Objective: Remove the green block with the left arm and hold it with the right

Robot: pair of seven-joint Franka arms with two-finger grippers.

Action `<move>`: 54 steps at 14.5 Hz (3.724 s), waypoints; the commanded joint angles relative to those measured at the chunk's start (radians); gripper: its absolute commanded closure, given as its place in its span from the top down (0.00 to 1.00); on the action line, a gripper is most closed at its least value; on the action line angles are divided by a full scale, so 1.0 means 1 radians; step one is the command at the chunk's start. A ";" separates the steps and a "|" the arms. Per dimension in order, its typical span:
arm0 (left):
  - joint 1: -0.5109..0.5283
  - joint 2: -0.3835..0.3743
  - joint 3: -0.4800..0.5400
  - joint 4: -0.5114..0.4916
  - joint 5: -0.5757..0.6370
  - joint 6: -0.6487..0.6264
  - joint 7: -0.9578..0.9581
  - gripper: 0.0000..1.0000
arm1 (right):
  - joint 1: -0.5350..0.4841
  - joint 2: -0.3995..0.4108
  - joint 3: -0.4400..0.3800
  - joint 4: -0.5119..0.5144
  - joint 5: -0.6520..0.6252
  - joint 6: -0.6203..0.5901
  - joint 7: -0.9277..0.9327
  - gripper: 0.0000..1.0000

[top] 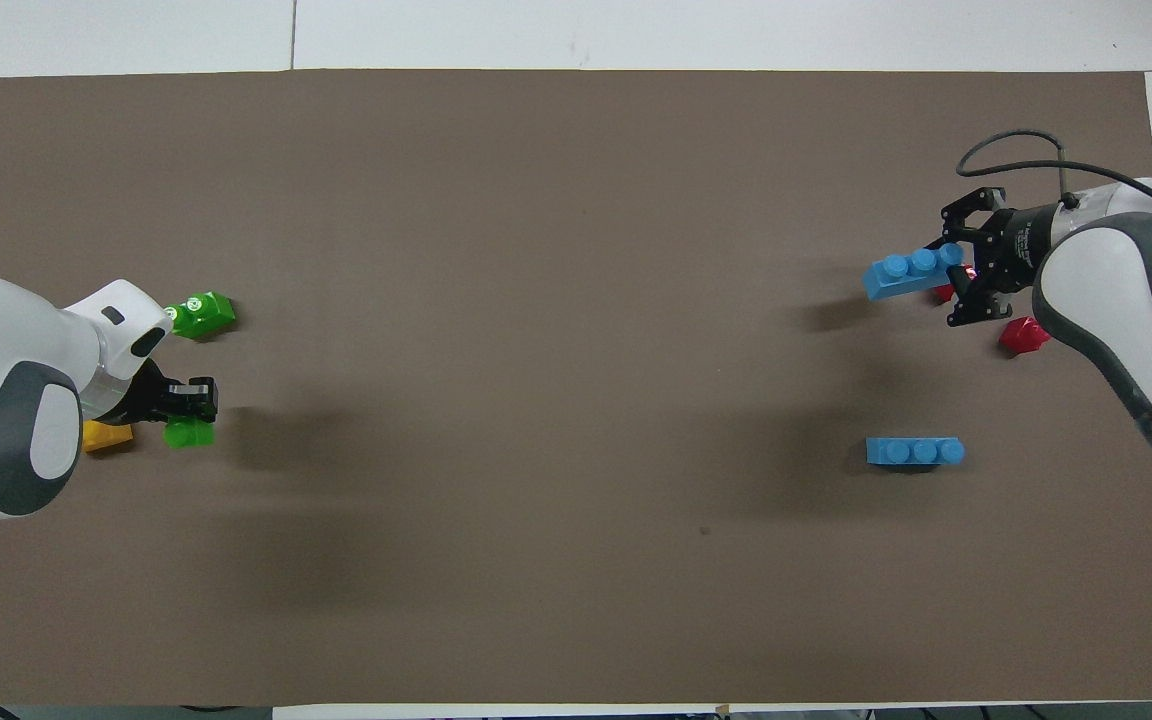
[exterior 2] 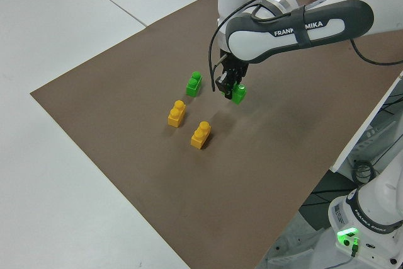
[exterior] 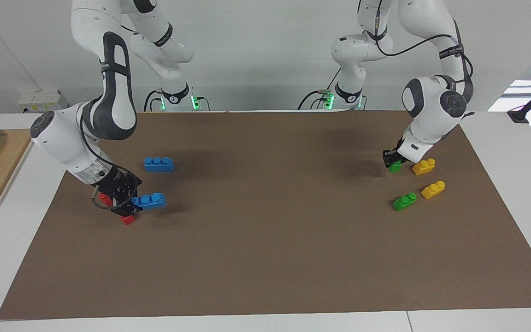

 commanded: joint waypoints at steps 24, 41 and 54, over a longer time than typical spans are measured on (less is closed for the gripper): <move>-0.007 -0.032 -0.007 0.159 0.019 -0.172 -0.033 1.00 | 0.083 -0.041 0.022 -0.238 0.001 0.240 0.068 0.00; -0.025 -0.008 -0.014 0.541 0.019 -0.516 -0.032 1.00 | 0.077 -0.081 0.022 -0.169 -0.001 0.064 0.079 1.00; -0.145 0.038 -0.002 0.627 0.019 -0.554 -0.033 1.00 | 0.067 -0.220 0.016 0.123 -0.146 -0.246 -0.199 1.00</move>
